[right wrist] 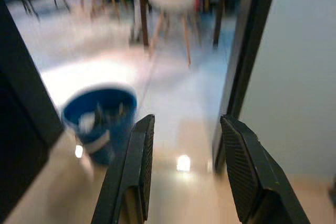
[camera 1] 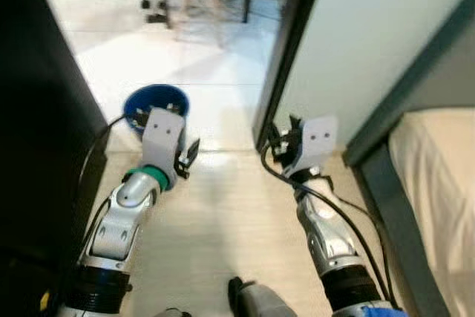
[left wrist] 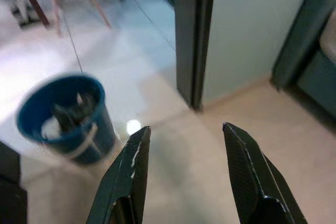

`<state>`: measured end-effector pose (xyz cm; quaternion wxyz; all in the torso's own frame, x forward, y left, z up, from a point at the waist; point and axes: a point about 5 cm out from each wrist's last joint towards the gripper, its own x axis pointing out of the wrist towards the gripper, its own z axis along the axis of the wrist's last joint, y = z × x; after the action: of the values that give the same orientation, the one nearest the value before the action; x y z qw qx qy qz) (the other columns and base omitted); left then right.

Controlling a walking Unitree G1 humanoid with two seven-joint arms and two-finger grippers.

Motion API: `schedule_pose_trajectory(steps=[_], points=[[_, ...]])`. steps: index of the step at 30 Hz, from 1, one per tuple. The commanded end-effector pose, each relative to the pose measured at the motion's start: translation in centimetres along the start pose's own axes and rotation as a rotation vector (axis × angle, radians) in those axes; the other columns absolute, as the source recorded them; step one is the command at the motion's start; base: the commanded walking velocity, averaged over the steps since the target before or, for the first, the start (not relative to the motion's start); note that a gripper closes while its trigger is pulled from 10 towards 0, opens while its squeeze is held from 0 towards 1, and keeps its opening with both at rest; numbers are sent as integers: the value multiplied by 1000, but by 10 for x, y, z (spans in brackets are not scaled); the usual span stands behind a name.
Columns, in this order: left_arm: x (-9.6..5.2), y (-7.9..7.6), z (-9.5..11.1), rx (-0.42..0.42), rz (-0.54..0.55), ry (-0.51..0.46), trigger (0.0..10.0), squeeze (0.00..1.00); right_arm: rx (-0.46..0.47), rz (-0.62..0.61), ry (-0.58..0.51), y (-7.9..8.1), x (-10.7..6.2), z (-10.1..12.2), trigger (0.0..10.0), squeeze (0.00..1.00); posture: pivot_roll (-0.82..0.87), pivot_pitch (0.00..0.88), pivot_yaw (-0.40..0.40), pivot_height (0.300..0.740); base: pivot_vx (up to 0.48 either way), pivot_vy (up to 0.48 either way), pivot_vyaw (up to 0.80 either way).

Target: Clean up the room

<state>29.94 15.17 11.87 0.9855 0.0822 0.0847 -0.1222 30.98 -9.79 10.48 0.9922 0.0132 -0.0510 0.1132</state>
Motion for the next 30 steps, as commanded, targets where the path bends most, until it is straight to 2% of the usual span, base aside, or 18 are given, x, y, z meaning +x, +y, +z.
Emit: schedule_pose_trajectory(steps=[1, 4, 8, 14, 30], points=[[-4, 0, -17, 10, 0, 53, 10000, 0, -1, 12, 79, 3, -11, -20, 10000, 0, 27, 64, 18, 740, 0, 0, -800], [-7, 0, -25, 8, 6, 74, 10000, 0, -1, 25, 114, 7, -18, -30, 10000, 0, 27, 65, 16, 740, 0, 0, -800], [-7, -1, -26, 7, 8, 76, 10000, 0, 4, 31, 117, 10, -20, -32, 10000, 0, 28, 64, 16, 740, 0, 0, -800], [-5, -2, -22, 2, 8, 55, 10000, 0, 8, 40, 101, 13, -17, -29, 10000, 0, 27, 63, 15, 740, 0, 0, -800], [-1, 0, -18, 5, 18, 30, 10000, 0, 3, 27, 63, 7, -11, -21, 10000, 0, 26, 61, 16, 740, 0, 0, -800]])
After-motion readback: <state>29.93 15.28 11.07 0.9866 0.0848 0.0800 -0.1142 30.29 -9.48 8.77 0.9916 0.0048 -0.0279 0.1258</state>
